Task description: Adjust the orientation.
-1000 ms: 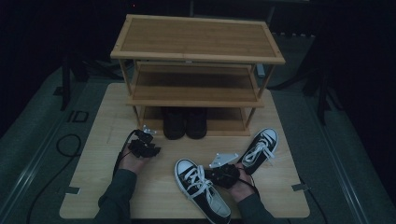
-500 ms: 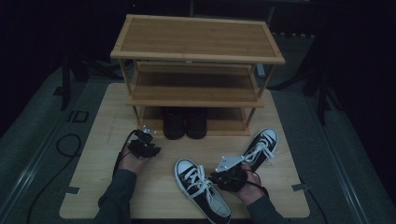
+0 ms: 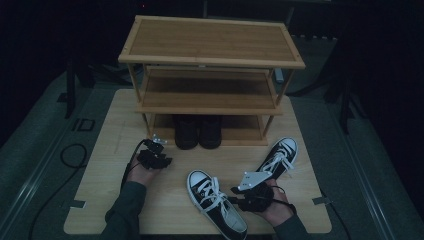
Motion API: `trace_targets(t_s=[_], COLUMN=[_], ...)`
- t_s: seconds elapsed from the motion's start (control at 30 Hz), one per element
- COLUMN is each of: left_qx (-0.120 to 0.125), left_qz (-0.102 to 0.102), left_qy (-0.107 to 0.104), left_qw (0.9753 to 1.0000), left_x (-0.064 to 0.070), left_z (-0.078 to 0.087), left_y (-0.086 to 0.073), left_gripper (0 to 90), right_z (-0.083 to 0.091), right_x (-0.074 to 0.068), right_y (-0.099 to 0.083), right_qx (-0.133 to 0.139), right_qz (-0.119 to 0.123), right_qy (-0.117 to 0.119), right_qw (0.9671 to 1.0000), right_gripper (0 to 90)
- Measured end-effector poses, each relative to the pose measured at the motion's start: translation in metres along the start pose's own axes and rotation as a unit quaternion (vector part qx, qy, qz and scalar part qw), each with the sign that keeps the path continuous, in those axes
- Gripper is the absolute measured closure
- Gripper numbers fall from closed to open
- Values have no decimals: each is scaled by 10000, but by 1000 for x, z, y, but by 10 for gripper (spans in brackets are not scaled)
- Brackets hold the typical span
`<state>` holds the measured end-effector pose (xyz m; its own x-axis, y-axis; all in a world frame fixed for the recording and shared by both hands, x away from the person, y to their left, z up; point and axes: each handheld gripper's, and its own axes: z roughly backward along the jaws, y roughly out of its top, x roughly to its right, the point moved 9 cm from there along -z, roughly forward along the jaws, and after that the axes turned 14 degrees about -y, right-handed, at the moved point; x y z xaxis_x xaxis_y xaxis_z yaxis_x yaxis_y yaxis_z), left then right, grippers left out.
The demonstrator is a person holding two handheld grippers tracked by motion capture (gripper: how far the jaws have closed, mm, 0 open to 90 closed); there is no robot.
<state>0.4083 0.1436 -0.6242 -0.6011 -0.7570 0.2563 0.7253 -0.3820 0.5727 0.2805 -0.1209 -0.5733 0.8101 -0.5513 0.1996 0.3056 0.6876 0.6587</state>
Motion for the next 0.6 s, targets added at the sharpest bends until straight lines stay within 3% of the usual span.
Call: trace_targets(t_s=[0.27,0.43,0.6], left_qx=[35,28,18], left_qz=[-4,-3,-2], left_qy=[-7,-22,-18], left_qw=[10000,10000,10000], left_x=[1,0,0], left_z=[-1,0,0], left_y=[0,0,0], left_gripper=[646,644,640], right_z=[15,20,15], right_x=[-5,-11,-17], right_y=[4,4,2], right_qx=[90,126,-41], right_qz=[4,-6,72], right_qy=[-16,113,67], right_qw=[10000,9999,9999], right_gripper=[608,570,564])
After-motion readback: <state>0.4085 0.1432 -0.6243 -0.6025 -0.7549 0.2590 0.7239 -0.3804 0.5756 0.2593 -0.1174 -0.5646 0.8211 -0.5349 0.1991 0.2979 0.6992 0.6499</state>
